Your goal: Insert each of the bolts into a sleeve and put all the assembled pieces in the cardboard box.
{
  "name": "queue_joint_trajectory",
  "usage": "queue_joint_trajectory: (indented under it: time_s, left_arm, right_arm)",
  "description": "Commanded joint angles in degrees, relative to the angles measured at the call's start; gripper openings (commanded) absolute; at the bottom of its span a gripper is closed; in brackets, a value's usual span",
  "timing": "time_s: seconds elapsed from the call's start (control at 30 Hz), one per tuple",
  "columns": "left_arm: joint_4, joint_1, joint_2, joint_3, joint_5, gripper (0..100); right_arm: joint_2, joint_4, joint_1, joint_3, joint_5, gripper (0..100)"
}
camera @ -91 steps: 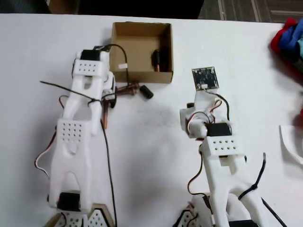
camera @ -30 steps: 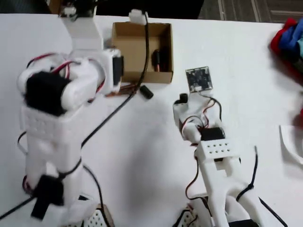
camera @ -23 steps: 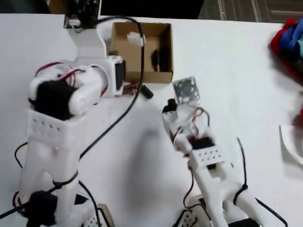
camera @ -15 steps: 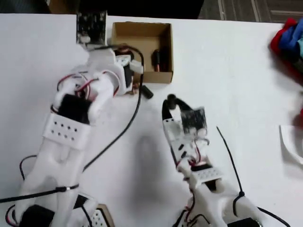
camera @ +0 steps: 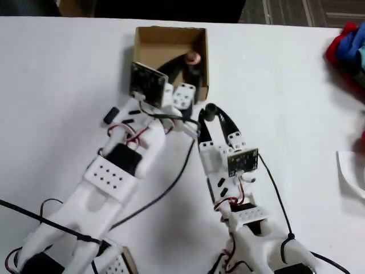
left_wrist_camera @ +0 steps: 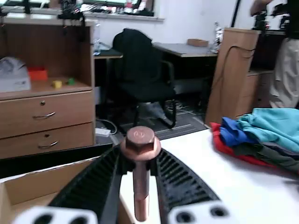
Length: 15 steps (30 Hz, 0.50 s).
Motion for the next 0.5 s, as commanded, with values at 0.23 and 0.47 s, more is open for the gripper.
queue_joint_trajectory:
  time_s: [0.23,0.47]
  left_arm:
    - [-1.8,3.2,-0.8,-0.5,-0.5,3]
    - [1.1,5.4,-0.6,-0.4,-0.6,3]
  right_arm:
    - [6.8,3.1,4.3,-7.2,-15.6,2.0]
    - [21.2,-8.6,6.3,-11.1,-15.4,2.0]
